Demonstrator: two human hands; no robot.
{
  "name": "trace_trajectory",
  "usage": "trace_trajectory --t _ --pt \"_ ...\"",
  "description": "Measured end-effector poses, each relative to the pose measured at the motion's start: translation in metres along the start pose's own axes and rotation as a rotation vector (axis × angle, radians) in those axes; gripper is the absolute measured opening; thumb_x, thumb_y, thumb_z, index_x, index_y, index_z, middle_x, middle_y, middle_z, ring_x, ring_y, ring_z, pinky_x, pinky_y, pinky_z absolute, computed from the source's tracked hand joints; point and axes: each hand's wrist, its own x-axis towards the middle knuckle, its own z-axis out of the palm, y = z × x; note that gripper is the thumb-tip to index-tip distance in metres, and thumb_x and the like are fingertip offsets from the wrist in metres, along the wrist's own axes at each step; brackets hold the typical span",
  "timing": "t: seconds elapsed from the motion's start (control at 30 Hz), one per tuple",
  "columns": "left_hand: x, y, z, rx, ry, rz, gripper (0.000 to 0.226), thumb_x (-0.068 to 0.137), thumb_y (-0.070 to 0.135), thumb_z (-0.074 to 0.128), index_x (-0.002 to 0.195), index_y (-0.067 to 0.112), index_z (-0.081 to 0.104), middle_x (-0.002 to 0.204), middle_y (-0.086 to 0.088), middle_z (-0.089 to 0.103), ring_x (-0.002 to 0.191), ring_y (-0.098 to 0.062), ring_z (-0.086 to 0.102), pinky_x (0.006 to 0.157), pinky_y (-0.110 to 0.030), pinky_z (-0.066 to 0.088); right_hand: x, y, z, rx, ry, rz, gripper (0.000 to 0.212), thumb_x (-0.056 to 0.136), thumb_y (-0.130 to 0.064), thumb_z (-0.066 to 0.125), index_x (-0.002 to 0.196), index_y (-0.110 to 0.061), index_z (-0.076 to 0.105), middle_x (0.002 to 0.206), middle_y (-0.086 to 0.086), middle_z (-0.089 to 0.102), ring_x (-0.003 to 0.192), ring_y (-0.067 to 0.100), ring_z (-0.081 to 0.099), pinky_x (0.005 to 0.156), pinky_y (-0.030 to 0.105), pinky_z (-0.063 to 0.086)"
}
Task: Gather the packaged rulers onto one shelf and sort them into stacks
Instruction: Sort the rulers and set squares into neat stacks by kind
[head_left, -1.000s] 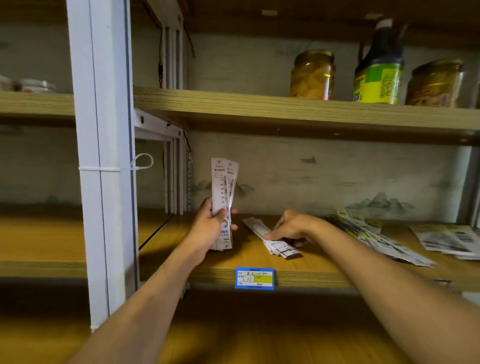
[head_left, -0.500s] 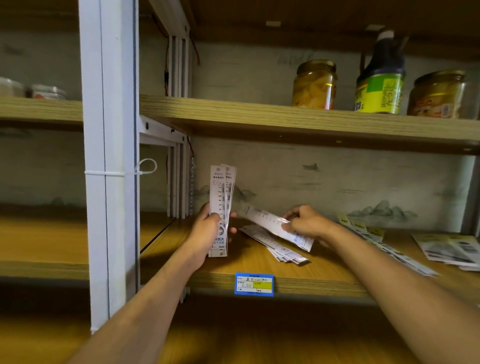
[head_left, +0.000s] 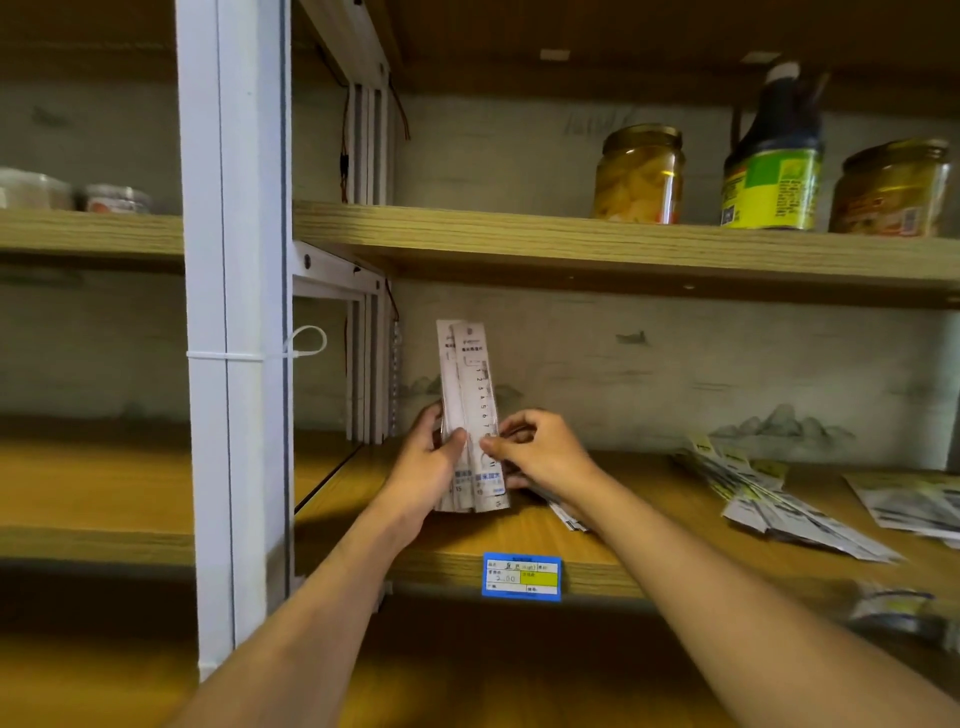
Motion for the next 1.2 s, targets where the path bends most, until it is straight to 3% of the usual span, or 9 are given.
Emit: trace_trajectory --t 0.17,0.27,0.37,0.47,0.57,0.67,0.87,0.97,1.2 --pt "0.0 -0.002 -0.001 0.045 -0.028 0.004 0.042 0.099 0.019 0.05 0.138 0.035 0.042 0.122 0.005 0.062 0.099 -0.011 0.062 0.078 -0.032 0.051 -0.001 0.002 0.001 -0.179 0.004 -0.071 0.023 0.079 -0.031 0.077 0.095 -0.021 0.064 0.09 -0.001 0.069 0.085 0.014 0.067 0.075 0.031 0.058" --pt "0.002 -0.003 -0.002 0.011 -0.01 -0.021 0.045 0.101 0.017 0.046 0.141 0.037 0.039 0.122 0.007 0.06 0.104 -0.014 0.06 0.084 -0.039 0.051 -0.004 0.001 -0.015 -0.185 -0.058 -0.06 0.019 0.083 -0.032 0.072 0.099 -0.022 0.067 0.097 -0.006 0.069 0.088 0.009 0.065 0.075 0.024 0.055" --pt "0.005 -0.004 -0.001 -0.024 0.016 -0.042 0.046 0.103 0.016 0.04 0.144 0.035 0.037 0.134 0.002 0.056 0.112 -0.019 0.057 0.09 -0.044 0.049 -0.002 0.012 -0.045 -0.469 -0.015 0.026 0.024 0.085 -0.037 0.069 0.104 -0.021 0.067 0.1 -0.006 0.065 0.089 0.009 0.059 0.081 0.027 0.049" --pt "0.009 -0.005 -0.001 -0.071 0.042 -0.05 0.046 0.104 0.015 0.036 0.146 0.033 0.034 0.118 0.005 0.063 0.111 -0.02 0.061 0.087 -0.042 0.05 -0.007 0.024 -0.062 -0.649 -0.139 0.217 0.034 0.083 -0.041 0.071 0.108 -0.017 0.066 0.1 -0.003 0.066 0.086 0.01 0.06 0.073 0.024 0.048" --pt "0.008 -0.005 0.0 -0.108 0.045 -0.042 0.045 0.105 0.014 0.031 0.147 0.031 0.031 0.11 0.003 0.065 0.097 -0.019 0.069 0.079 -0.039 0.05 -0.008 0.023 -0.064 -0.685 -0.163 0.246 0.031 0.084 -0.037 0.07 0.107 -0.016 0.068 0.091 -0.004 0.066 0.079 0.009 0.06 0.06 0.021 0.045" --pt "0.007 -0.005 0.001 -0.104 0.035 -0.03 0.046 0.106 0.015 0.03 0.148 0.034 0.029 0.107 0.005 0.064 0.091 -0.02 0.071 0.079 -0.04 0.05 -0.008 0.018 -0.065 -0.66 -0.169 0.262 0.027 0.084 -0.028 0.072 0.107 -0.014 0.068 0.089 -0.001 0.067 0.08 0.013 0.063 0.062 0.022 0.047" --pt "0.002 0.0 0.0 -0.074 0.022 -0.03 0.045 0.106 0.016 0.029 0.148 0.032 0.03 0.106 0.004 0.066 0.088 -0.019 0.07 0.074 -0.037 0.05 -0.006 0.011 -0.077 -0.564 -0.104 0.19 0.032 0.088 -0.019 0.068 0.12 -0.015 0.063 0.111 0.005 0.067 0.089 0.015 0.065 0.076 0.029 0.055" --pt "0.0 0.002 0.0 -0.095 0.024 -0.053 0.045 0.106 0.018 0.03 0.148 0.034 0.029 0.112 0.002 0.066 0.09 -0.019 0.07 0.083 -0.041 0.048 -0.008 0.008 -0.081 -0.245 -0.025 0.117 0.037 0.09 -0.016 0.065 0.127 -0.014 0.056 0.102 0.002 0.065 0.081 0.015 0.065 0.06 0.023 0.051" --pt "-0.003 0.004 0.002 -0.042 -0.006 -0.032 0.048 0.105 0.019 0.032 0.148 0.039 0.028 0.125 0.002 0.06 0.097 -0.016 0.068 0.088 -0.042 0.045 -0.007 -0.007 -0.053 0.065 0.008 -0.063 0.032 0.085 -0.011 0.07 0.115 -0.011 0.059 0.107 0.008 0.069 0.086 0.015 0.069 0.064 0.021 0.056"
